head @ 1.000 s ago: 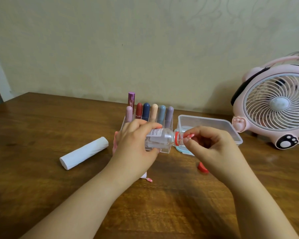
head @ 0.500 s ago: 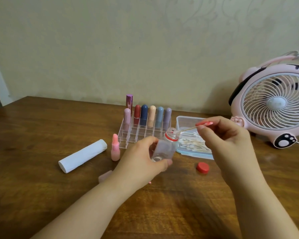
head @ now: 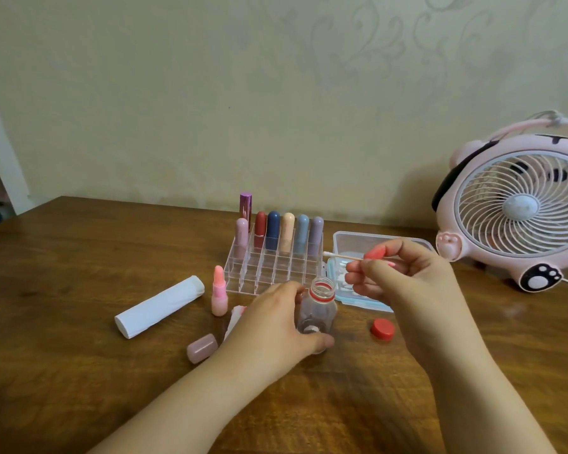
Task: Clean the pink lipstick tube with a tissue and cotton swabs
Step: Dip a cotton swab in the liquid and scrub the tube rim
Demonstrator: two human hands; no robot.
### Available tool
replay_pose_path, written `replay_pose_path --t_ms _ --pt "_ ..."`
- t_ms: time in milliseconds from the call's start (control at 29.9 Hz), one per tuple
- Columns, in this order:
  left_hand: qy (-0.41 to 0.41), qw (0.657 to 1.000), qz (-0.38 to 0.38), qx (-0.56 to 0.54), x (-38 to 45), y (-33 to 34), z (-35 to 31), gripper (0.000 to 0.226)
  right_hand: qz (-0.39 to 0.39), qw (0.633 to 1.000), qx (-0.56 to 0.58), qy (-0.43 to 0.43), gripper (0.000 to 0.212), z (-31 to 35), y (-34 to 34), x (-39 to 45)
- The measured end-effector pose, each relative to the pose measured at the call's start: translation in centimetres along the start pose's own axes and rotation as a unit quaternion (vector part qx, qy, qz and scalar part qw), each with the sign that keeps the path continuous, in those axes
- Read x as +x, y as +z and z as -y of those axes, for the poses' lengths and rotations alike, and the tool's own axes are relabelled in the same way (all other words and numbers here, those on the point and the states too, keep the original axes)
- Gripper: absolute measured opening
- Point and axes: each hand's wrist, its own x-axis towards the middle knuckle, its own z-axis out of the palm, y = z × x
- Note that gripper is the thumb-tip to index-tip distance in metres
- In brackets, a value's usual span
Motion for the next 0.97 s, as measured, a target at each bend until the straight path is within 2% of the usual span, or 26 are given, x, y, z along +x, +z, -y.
replay_pose_path --t_ms 134,268,368,502,603,670,736,837,971 --pt "0.022 0.996 -0.081 0.034 -0.4 -1.7 -0.3 0.050 0.002 1.000 -0.020 0.004 0.005 0.0 0.0 -0.1" --pt "0.045 0.995 -0.083 0.019 -1.0 -4.4 0.0 0.026 0.005 0.996 -0.089 -0.013 0.007 -0.1 0.6 -0.3" --pt "0.054 0.985 -0.151 0.064 -2.2 -6.3 1.7 0.007 -0.003 0.988 -0.152 -0.038 0.011 -0.3 1.8 -0.9" --pt "-0.053 0.974 -0.206 0.081 -2.7 -7.9 4.4 0.017 0.019 0.968 -0.241 -0.072 0.010 -1.0 4.4 -1.9" --pt "-0.131 0.977 -0.160 0.056 -1.9 -8.2 6.1 0.013 0.018 0.953 -0.281 -0.115 0.013 -1.5 5.8 -2.5" --pt "-0.157 0.980 -0.116 0.047 -1.2 -7.9 6.9 0.023 0.035 0.949 -0.289 -0.118 0.010 -1.7 6.3 -2.6" --pt "-0.159 0.983 -0.090 0.034 -0.7 -7.1 7.4 0.036 0.058 0.947 -0.291 -0.125 0.012 -1.7 6.4 -2.7" --pt "-0.144 0.985 -0.089 0.025 -0.2 -5.7 7.8 0.050 0.092 0.945 -0.286 -0.132 0.021 -1.6 6.5 -3.1" --pt "-0.126 0.984 -0.115 0.047 0.6 -4.7 8.1 0.035 0.107 0.937 -0.303 -0.135 0.029 -1.7 6.5 -3.3"
